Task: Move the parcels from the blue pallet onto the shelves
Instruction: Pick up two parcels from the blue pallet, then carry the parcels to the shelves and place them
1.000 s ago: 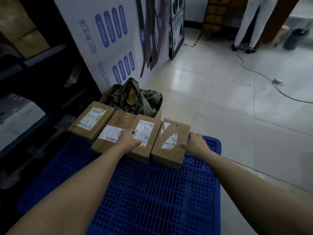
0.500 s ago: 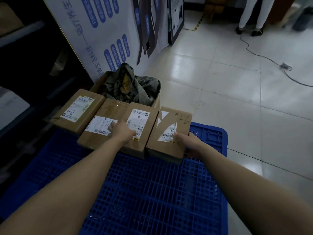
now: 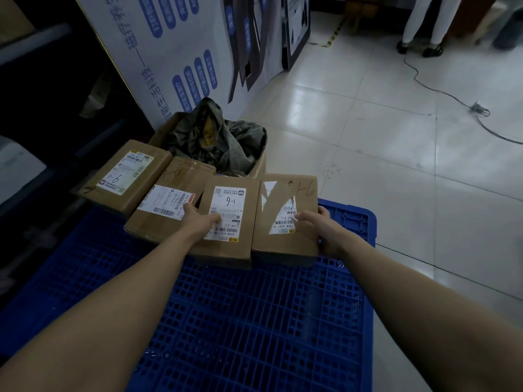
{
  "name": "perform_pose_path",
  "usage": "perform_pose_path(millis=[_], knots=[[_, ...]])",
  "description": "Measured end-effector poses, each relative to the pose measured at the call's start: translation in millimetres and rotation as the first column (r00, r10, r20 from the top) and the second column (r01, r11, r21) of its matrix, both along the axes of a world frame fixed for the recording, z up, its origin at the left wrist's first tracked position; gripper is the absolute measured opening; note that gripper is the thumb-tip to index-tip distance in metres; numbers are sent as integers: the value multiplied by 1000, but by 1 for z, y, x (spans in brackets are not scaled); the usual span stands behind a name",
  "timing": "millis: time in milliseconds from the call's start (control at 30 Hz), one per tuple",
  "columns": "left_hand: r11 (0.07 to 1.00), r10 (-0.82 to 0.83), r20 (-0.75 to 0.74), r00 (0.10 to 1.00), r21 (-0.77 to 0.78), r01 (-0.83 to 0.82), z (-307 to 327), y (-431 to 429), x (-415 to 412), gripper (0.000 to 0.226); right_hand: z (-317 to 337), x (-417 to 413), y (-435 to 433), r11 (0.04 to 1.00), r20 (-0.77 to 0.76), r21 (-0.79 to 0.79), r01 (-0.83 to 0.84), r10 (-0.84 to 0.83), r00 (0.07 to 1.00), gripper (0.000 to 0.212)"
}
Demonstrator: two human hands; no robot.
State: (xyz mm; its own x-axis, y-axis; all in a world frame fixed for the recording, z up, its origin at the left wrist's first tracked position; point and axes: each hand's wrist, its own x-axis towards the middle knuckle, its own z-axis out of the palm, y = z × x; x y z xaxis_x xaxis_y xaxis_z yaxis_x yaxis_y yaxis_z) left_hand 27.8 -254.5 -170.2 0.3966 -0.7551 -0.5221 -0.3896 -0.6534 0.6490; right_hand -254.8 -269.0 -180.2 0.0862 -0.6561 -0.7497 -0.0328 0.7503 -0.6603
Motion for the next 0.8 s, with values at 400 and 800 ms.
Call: perform_pose_path(millis=[400, 800], knots=[[972, 98, -193, 976, -194, -136, 95, 28, -4, 55, 111, -7, 22, 968, 77, -245, 45, -26, 997, 68], [931, 15, -633, 774, -275, -242, 287, 106, 49, 48, 304, 29, 59, 904, 185, -429, 1, 86, 979, 71]])
